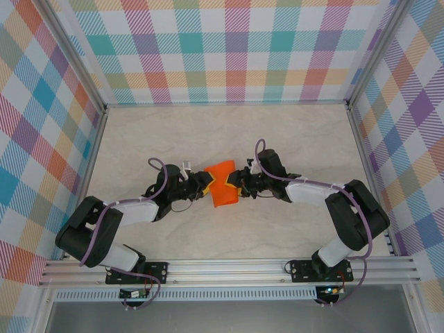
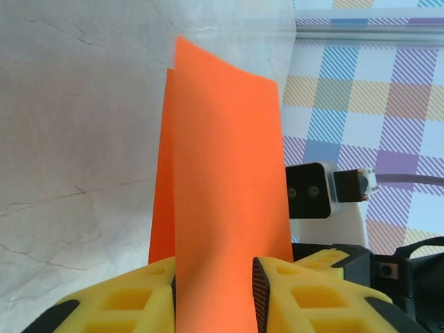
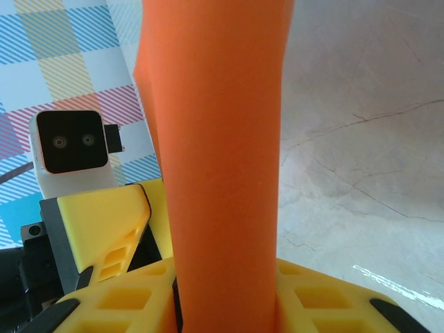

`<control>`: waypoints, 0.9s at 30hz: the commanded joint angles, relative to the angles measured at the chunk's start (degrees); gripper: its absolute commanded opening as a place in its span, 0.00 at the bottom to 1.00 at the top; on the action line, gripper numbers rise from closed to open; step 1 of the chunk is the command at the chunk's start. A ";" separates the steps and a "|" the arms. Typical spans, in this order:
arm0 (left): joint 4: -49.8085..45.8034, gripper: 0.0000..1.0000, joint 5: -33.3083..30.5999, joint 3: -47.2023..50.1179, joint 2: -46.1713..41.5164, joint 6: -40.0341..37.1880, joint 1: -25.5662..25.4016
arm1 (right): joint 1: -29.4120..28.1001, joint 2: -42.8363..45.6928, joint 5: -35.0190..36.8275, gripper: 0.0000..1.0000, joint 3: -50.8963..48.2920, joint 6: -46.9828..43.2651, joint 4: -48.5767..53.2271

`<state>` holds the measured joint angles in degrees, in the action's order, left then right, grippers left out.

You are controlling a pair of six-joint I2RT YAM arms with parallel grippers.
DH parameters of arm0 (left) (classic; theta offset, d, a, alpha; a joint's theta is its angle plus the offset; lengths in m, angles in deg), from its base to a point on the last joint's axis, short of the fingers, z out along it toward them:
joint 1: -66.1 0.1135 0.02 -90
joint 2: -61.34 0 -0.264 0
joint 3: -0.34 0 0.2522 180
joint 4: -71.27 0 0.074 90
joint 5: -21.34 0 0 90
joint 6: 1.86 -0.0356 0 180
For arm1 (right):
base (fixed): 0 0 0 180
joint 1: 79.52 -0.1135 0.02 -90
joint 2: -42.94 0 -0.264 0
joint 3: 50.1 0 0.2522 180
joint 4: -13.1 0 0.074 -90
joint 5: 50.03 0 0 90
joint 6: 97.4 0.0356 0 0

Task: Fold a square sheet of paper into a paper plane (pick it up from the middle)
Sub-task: First fold in half a square sheet of paper at the center of the table.

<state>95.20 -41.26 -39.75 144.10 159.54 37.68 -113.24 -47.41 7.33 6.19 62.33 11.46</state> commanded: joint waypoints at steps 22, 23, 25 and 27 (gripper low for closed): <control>-11.99 0.00 -1.63 -4.77 -3.20 -9.20 -0.78 | 1.18 0.26 5.97 0.80 7.76 -22.20 27.87; -13.38 0.00 -1.31 -5.48 -2.97 -10.04 -0.82 | 1.15 0.88 7.09 0.83 8.09 -24.13 29.62; -15.01 0.00 -0.63 -6.58 -2.21 -11.22 -0.84 | 1.19 1.60 9.49 0.85 9.54 -27.74 33.54; -14.94 0.00 0.12 -7.53 -1.05 -11.54 -0.92 | 1.19 1.90 10.97 0.86 10.76 -31.05 36.31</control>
<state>83.51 -42.71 -45.24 141.57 151.17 37.48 -112.23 -47.15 14.21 14.75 40.61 38.04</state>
